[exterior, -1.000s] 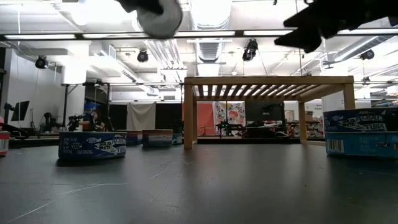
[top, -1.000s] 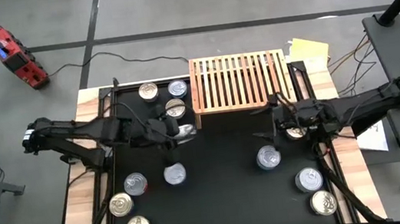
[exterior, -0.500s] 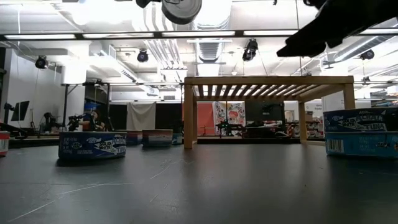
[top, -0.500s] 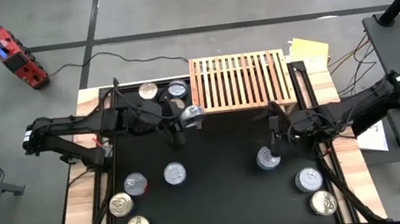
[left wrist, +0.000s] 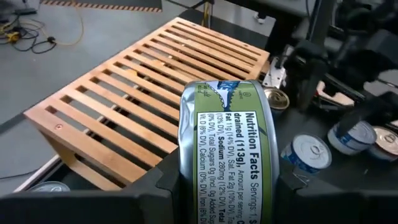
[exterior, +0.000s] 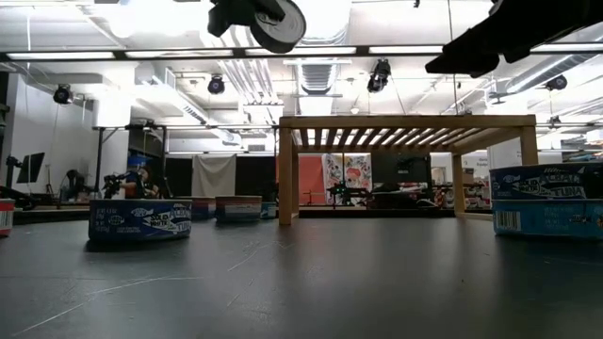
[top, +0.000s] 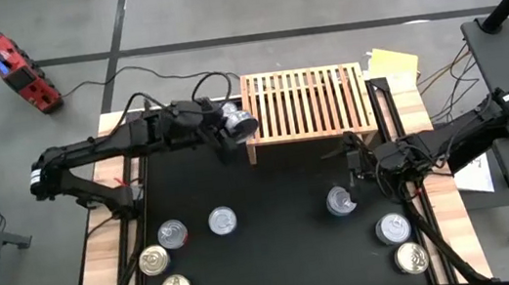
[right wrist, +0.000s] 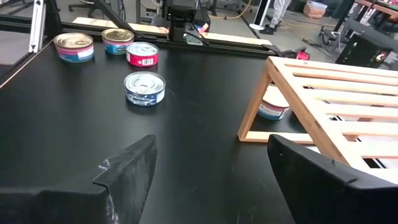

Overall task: Stack canned seafood by type on shelf
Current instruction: Put the green tuna can on the shelf

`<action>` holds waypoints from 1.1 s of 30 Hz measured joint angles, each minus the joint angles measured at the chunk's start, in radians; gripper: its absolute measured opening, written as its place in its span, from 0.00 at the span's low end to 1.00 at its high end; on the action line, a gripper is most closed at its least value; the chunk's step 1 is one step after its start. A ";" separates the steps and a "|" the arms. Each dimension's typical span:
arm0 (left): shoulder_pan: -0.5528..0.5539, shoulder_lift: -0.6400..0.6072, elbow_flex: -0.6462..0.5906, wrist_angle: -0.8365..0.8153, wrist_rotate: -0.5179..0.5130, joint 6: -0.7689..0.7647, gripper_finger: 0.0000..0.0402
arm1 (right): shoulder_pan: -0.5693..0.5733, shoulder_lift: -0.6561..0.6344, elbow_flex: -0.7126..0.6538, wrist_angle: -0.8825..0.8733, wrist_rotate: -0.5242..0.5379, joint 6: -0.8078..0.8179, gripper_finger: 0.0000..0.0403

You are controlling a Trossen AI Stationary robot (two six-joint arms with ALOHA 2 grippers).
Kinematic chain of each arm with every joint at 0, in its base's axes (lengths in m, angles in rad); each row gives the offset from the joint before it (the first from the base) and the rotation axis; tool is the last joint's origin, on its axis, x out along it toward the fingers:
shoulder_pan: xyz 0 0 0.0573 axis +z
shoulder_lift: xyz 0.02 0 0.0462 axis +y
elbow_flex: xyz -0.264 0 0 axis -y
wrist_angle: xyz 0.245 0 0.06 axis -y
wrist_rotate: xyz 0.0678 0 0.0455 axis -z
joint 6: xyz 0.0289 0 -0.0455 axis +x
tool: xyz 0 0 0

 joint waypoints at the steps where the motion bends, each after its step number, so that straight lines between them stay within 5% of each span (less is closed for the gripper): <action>1: 0.012 0.002 0.000 0.013 0.013 0.000 0.28 | 0.000 0.000 0.000 0.001 0.000 -0.004 0.72; 17: 0.213 0.191 0.092 0.063 0.371 -0.091 0.28 | 0.002 -0.007 0.001 -0.059 -0.001 0.034 0.64; 33: 0.229 0.389 0.279 -0.069 0.490 -0.013 0.28 | 0.022 -0.053 0.000 -0.176 -0.008 0.127 0.61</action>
